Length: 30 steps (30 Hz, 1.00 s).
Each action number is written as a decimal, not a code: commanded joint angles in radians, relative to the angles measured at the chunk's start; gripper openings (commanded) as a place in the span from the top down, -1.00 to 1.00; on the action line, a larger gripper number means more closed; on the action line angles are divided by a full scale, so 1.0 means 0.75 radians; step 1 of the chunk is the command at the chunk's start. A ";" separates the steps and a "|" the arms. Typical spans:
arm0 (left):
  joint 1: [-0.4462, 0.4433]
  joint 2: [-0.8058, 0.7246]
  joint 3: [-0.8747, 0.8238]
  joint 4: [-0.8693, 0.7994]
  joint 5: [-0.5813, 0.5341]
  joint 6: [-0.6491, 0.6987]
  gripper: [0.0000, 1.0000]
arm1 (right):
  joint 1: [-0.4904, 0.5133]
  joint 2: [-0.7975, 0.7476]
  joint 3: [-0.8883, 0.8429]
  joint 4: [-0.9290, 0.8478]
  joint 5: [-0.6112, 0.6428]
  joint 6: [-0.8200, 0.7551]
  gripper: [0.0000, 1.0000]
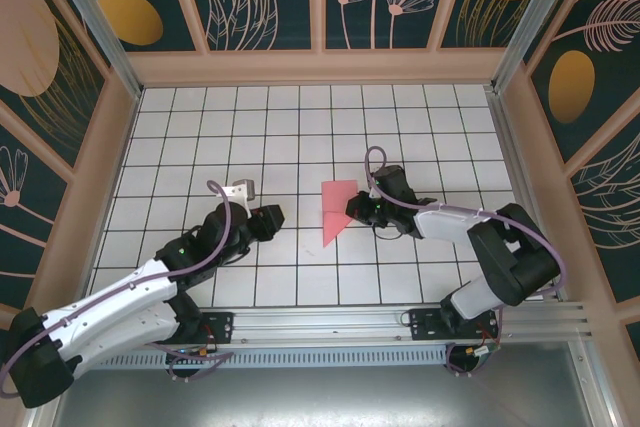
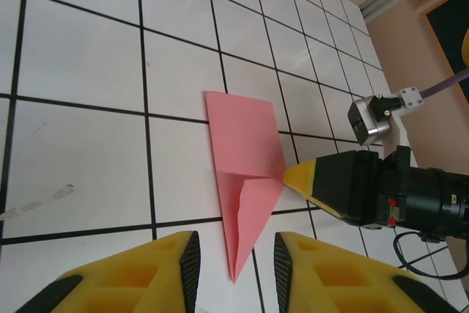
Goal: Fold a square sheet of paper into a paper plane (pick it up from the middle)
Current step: Third fold the triangle at the center of the table, then fourth fold the wing at the center of the table.
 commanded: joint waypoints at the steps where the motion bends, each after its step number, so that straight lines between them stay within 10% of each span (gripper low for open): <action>1: 0.000 -0.019 0.031 -0.024 -0.047 0.060 0.30 | 0.005 -0.053 -0.030 0.044 0.009 0.020 1.00; 13: -0.001 0.208 0.093 0.204 0.122 0.086 0.21 | 0.000 -0.145 0.042 -0.063 0.025 0.007 0.95; 30: 0.000 1.136 0.590 0.254 0.350 0.145 0.49 | -0.206 -0.053 -0.083 0.098 -0.166 0.108 0.46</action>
